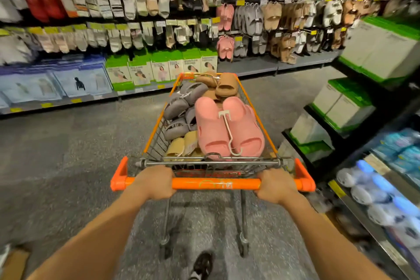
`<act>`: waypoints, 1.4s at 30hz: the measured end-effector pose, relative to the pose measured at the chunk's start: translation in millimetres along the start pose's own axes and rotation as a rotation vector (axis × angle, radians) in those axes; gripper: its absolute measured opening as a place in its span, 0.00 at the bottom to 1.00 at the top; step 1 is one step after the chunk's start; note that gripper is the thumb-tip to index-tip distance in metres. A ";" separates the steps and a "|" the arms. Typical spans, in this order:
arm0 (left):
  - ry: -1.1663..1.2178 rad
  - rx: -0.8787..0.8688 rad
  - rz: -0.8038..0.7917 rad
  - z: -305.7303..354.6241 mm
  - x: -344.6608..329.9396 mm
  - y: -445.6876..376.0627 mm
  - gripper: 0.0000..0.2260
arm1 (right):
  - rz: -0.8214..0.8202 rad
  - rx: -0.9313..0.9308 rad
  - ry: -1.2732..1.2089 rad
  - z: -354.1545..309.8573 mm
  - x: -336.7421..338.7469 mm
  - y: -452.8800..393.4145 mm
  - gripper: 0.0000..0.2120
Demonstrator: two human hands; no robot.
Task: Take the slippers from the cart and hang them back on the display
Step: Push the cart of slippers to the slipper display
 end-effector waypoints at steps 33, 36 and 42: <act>-0.127 -0.253 -0.092 -18.7 251.4 -556.4 0.11 | -0.058 -0.314 -0.137 198.7 130.2 -449.5 0.11; -0.150 -0.295 -0.089 -11.9 264.3 -596.5 0.11 | -0.062 -0.350 -0.156 218.0 135.4 -471.9 0.13; -0.195 -0.397 -0.095 26.4 303.5 -689.5 0.13 | -0.043 -0.420 -0.158 280.9 147.7 -523.7 0.13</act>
Point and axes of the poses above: each hand's wrist, its own y-axis away from the middle knuckle, its own x-axis out of the back of the hand, z = x × y, the point moved 5 cm from there along -y, towards the middle knuckle, and after that the axes turned 8 degrees about x, right-handed, at the moved point
